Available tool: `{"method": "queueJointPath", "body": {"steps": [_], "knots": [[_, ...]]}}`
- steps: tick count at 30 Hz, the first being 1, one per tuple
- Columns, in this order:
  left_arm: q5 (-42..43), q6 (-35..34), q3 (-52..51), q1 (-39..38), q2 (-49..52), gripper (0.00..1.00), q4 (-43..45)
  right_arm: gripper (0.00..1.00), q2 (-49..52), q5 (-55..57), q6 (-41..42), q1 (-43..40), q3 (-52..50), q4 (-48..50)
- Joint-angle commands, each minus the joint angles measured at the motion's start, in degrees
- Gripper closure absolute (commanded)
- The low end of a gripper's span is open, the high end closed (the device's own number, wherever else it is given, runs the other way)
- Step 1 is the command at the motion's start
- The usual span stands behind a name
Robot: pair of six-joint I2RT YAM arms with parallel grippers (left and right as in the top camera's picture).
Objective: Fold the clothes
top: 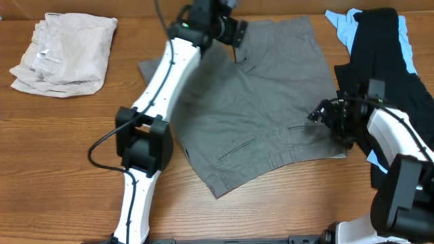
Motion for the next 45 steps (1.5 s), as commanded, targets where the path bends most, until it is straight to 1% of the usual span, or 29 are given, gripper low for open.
{"method": "queueJointPath", "body": {"steps": [1, 9, 15, 18, 20, 22, 27, 28, 29, 31, 32, 34, 37, 38, 39, 42, 44, 45], "knots": [[-1.9, 0.6, -0.7, -2.8, 3.7, 0.0, 1.6, 0.0, -6.4, -0.4, -1.0, 2.5, 6.0, -2.0], [-1.4, -9.2, -0.5, -5.2, 8.0, 0.0, 3.0, 0.0, -14.4, 0.5, -1.0, 2.7, 7.0, -3.6], [-1.6, -13.6, -0.5, -5.7, 10.5, 0.07, 4.6, 0.0, -16.8, 0.9, -1.1, 2.7, 7.0, -4.0], [-1.2, -13.4, -0.5, -6.0, 11.7, 0.09, 5.0, 0.0, -16.7, 0.9, -1.1, 2.7, 7.0, -4.3], [2.1, -9.9, -0.5, -6.4, 12.7, 0.11, 6.1, 0.0, -16.7, 0.9, -1.1, 2.7, 7.0, -4.3], [5.7, -5.8, -0.5, -6.9, 13.7, 0.18, 7.1, 0.0, -16.7, 0.9, -1.1, 2.7, 7.0, -4.3], [5.4, 1.7, -0.6, -8.5, 15.6, 0.34, 6.6, 0.0, -16.7, 0.9, -1.1, 2.7, 7.0, -4.4], [5.3, 3.6, -0.6, -8.8, 15.9, 0.39, 6.2, 0.0, -16.7, 0.9, -1.1, 2.7, 7.0, -4.4], [4.9, 4.9, -0.6, -8.9, 16.2, 0.47, 5.9, 0.0, -16.7, 0.9, -1.1, 2.7, 7.0, -4.3], [2.4, 6.3, -0.6, -9.4, 16.5, 0.72, 4.9, 0.0, -16.7, 0.9, -1.1, 2.7, 7.0, -4.3], [0.9, 6.4, -0.6, -9.5, 16.6, 0.8, 4.4, 0.0, -16.7, 0.9, -1.1, 2.7, 7.0, -4.3], [-3.3, 6.4, -0.6, -9.5, 16.8, 0.87, 2.7, 0.0, -16.7, 0.9, -1.1, 2.7, 7.0, -4.3], [-10.8, 3.1, -0.6, -9.1, 16.9, 0.92, -0.8, 0.0, -16.7, 0.9, -1.1, 2.7, 7.0, -4.3], [-14.1, 0.1, -0.6, -8.5, 17.0, 0.94, -3.0, 0.0, -16.7, 0.9, -1.1, 2.7, 7.0, -4.3], [-15.4, -1.9, -0.6, -7.9, 17.0, 0.94, -4.8, 0.0, -16.7, 0.9, -1.1, 2.8, 7.0, -4.3], [-15.8, -6.2, -0.6, -5.8, 17.0, 0.94, -9.9, 0.0, -16.7, 0.9, -1.1, 2.8, 7.0, -4.3], [-17.2, -11.8, -0.6, -3.4, 17.0, 0.93, -15.4, 0.0, -16.7, 0.9, -1.1, 2.8, 6.9, -4.3], [-17.2, -13.4, -0.6, -2.5, 17.0, 0.93, -17.3, 0.0, -16.6, 0.9, -1.1, 2.8, 6.9, -4.3]]}}
